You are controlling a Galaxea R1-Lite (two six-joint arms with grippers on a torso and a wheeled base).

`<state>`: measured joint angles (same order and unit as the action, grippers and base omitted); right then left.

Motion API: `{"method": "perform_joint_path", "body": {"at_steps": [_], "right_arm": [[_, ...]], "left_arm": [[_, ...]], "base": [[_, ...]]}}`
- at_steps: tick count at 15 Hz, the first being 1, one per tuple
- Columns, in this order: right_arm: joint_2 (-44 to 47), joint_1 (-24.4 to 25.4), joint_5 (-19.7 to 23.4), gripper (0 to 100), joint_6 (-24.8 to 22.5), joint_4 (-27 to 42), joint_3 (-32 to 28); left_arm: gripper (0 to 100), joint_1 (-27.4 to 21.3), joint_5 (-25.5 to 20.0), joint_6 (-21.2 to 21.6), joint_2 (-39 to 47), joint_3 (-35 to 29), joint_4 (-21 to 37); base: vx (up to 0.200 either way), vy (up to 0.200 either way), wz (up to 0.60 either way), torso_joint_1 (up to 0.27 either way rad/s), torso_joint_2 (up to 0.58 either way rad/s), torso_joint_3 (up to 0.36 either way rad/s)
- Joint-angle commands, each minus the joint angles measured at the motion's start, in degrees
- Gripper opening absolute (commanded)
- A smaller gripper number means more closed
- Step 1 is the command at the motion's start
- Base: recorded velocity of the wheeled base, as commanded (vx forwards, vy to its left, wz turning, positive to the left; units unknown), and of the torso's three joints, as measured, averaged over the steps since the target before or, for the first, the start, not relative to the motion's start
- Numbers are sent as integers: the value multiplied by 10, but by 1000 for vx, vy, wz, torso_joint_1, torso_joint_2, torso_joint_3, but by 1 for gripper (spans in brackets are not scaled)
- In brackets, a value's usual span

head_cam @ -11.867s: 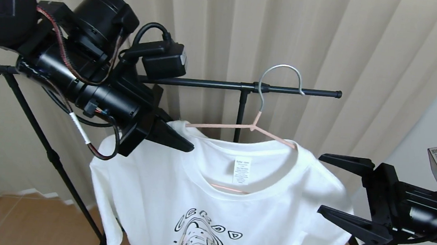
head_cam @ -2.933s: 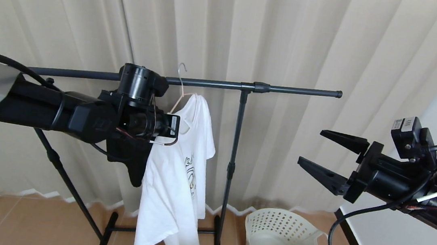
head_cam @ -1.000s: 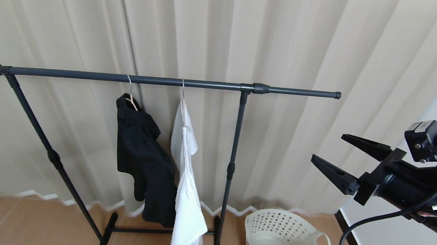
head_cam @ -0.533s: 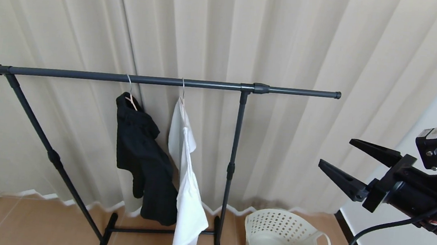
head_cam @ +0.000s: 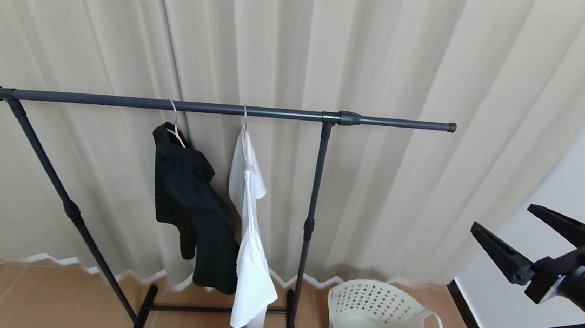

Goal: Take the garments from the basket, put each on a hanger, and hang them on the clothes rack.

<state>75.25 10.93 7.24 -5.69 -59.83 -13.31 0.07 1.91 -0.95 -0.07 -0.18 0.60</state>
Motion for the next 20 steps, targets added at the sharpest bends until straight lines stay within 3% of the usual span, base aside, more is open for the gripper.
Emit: {"method": "perform_joint_path", "body": {"at_steps": [1, 4, 5, 9, 13, 17, 20], "right_arm": [[-82, 0, -43, 100, -2, 25, 50], [-167, 0, -58, 100, -3, 109, 71], [-214, 0, -65, 100, -2, 174, 65], [-384, -1, -73, 100, -3, 312, 90], [-594, 0, -88, 100, -3, 566, 82], [-673, -12, -89, 100, -3, 626, 94], [-700, -60, -90, 100, -4, 644, 100]], "left_arm": [[100, 0, 1, 0, 1, 0, 0], [100, 0, 0, 0, 1, 0, 0], [100, 0, 0, 0, 1, 0, 0], [100, 0, 0, 0, 1, 0, 0], [100, 0, 0, 0, 1, 0, 0], [100, 0, 0, 0, 1, 0, 0], [100, 0, 0, 0, 1, 0, 0]], "base": [[0, 0, 0, 0, 0, 0], [0, 0, 0, 0, 0, 0], [0, 0, 0, 0, 0, 0], [0, 0, 0, 0, 0, 0], [0, 0, 0, 0, 0, 0], [0, 0, 0, 0, 0, 0], [0, 0, 0, 0, 0, 0]]}}
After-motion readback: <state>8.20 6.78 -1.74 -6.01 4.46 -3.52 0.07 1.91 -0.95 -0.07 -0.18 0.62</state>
